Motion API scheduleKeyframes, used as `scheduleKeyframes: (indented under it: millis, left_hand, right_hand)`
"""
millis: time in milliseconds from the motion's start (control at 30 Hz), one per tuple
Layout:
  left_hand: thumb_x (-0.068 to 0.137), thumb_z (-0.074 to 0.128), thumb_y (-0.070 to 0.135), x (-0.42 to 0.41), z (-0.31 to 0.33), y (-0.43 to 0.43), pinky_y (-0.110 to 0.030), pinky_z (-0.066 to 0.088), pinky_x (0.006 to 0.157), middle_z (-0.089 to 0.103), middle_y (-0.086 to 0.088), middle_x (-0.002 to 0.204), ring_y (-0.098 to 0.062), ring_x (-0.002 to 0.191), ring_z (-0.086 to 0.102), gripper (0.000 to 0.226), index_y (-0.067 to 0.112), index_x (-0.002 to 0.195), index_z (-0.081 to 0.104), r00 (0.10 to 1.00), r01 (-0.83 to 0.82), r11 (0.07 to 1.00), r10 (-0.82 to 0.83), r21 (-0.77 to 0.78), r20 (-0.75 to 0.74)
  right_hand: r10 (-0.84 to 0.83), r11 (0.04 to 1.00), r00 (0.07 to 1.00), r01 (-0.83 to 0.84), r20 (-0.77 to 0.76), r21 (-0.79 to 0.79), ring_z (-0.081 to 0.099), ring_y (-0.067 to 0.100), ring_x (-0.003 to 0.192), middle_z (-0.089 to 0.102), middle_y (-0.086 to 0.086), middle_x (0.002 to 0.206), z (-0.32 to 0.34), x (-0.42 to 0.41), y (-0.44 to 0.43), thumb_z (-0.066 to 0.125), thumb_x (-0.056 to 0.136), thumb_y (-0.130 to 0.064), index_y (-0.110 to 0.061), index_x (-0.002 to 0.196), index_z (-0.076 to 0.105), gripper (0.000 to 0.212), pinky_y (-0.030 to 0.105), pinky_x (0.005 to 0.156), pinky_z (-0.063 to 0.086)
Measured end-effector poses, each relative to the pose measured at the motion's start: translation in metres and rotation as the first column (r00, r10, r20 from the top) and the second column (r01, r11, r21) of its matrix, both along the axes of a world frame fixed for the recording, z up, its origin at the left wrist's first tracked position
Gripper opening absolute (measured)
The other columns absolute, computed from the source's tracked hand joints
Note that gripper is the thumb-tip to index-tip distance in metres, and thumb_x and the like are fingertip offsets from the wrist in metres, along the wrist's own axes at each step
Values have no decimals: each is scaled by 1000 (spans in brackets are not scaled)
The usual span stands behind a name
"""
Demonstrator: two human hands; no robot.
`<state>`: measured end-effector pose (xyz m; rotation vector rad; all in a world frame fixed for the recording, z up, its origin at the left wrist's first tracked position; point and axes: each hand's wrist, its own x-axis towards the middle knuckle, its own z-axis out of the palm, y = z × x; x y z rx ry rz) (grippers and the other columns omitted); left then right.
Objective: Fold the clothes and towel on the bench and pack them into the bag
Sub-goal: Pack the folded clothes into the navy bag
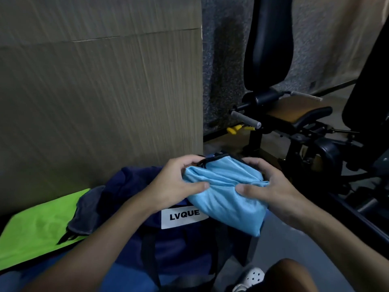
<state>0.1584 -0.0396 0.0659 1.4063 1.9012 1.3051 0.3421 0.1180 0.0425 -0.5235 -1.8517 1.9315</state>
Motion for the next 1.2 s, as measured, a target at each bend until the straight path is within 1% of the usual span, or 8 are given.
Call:
scheduleKeyframes:
  millis: [133,300,400,533,633,733,900,1200]
  left_hand:
    - [83,75,0,3,2,15,-39,57,90,74,0,105,-20,99,71,37,18,115,68,996,75,995,-78,-71,-37]
    - [83,74,-2,14,1,30,-21,52,87,73,3,107,-6,99,69,40,12,119,66,982,153,982,-164,-112,-92]
    - [80,77,1,16,-3,34,-25,52,94,72,4,109,-6,103,67,40,16,117,68,978,159,983,-170,-90,-124]
    - [82,80,16,3,-10,31,-21,48,92,65,9,118,-2,110,61,48,27,125,63,978,113,988,-129,-103,-162]
    - [84,78,24,-21,-25,27,-10,40,91,60,11,126,5,117,53,53,30,132,56,973,-4,989,-31,-151,-228]
    - [79,77,47,-41,-49,29,-32,40,107,55,17,127,-2,122,49,61,35,133,53,869,-95,967,-34,-234,-494]
    - [81,70,50,-47,-77,36,-37,23,111,47,16,138,-8,136,32,69,35,142,42,641,-170,894,-220,-416,-735]
    - [89,64,18,-69,-88,34,-36,43,83,66,11,85,-18,77,59,17,26,100,53,595,-113,973,-94,-199,-799]
  right_hand:
    - [61,980,990,-83,125,180,64,3,111,67,-19,118,3,-2,3,93,60,-26,-36,140,43,95,28,93,54]
    - [-20,920,988,-41,152,389,45,-16,120,51,-25,133,-8,-12,-5,94,60,-26,-35,144,40,100,6,99,37]
    - [-39,934,993,-4,112,358,53,-8,120,59,-18,129,-22,-15,-8,91,65,-15,-27,138,49,85,17,103,42]
    - [-168,943,985,146,48,298,63,-6,104,67,-16,114,-34,-12,-4,86,69,-3,-22,123,60,63,9,84,48]
    - [-270,934,958,237,94,269,64,1,103,65,-16,115,-44,-6,9,86,70,-9,-28,125,60,63,28,90,54]
    - [-322,925,937,281,136,256,61,9,111,61,-12,122,-51,-1,17,86,72,-11,-27,133,55,71,35,93,53]
    - [-348,917,927,306,141,256,63,-12,82,59,-16,112,-62,2,20,83,74,-9,-27,134,51,70,8,58,48]
    - [-346,917,921,292,176,272,64,-3,90,56,-11,127,-67,-2,15,84,75,-19,-36,137,45,75,15,64,52]
